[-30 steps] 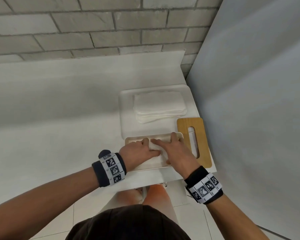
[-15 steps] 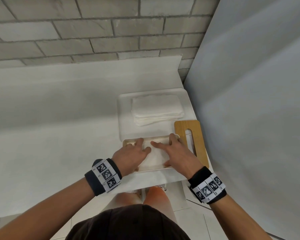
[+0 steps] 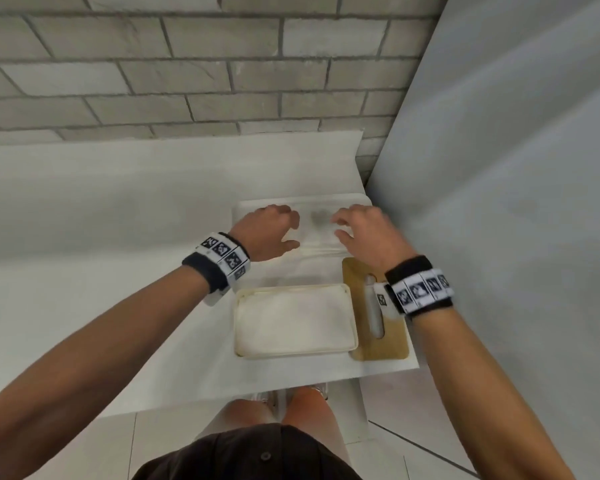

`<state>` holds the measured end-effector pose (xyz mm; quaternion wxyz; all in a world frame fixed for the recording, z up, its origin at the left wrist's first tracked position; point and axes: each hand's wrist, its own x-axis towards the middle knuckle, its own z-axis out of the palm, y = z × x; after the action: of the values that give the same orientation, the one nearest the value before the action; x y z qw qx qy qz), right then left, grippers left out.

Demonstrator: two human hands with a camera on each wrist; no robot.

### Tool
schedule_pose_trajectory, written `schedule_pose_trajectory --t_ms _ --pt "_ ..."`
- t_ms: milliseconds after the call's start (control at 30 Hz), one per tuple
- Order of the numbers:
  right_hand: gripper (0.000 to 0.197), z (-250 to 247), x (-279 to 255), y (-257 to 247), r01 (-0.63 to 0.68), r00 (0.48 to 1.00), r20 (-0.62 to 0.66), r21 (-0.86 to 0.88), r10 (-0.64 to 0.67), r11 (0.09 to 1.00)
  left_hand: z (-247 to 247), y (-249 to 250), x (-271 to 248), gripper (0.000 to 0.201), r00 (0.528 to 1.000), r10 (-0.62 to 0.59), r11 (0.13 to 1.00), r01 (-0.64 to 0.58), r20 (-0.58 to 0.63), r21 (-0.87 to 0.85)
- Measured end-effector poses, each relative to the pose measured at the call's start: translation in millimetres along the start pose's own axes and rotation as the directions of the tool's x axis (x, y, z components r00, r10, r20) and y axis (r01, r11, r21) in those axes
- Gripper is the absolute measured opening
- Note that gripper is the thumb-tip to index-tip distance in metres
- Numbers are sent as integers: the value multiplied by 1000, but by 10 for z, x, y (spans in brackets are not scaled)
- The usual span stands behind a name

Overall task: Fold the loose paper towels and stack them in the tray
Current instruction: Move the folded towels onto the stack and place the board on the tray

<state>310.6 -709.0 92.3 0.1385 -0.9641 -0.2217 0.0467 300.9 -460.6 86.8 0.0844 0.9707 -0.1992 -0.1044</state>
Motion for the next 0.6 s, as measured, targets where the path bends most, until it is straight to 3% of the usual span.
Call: schedule_pose_trajectory --t_ms 100,200,300,433,600 --pt "50 250 364 89 77 981 176 18 -79 997 289 -67 276 55 994 -19 998 12 105 64" --pt "66 527 481 144 68 937 339 44 -79 997 501 -177 375 41 989 -39 995 24 142 102" --pt "63 631 488 213 34 947 317 69 -54 997 577 -229 434 32 991 -50 995 40 121 87" --pt "59 622 542 211 62 948 312 2 -60 998 620 -221 512 43 992 -44 988 25 120 152" --pt "62 603 601 113 69 965 260 -92 -43 993 573 -224 630 28 993 -38 987 20 111 160"
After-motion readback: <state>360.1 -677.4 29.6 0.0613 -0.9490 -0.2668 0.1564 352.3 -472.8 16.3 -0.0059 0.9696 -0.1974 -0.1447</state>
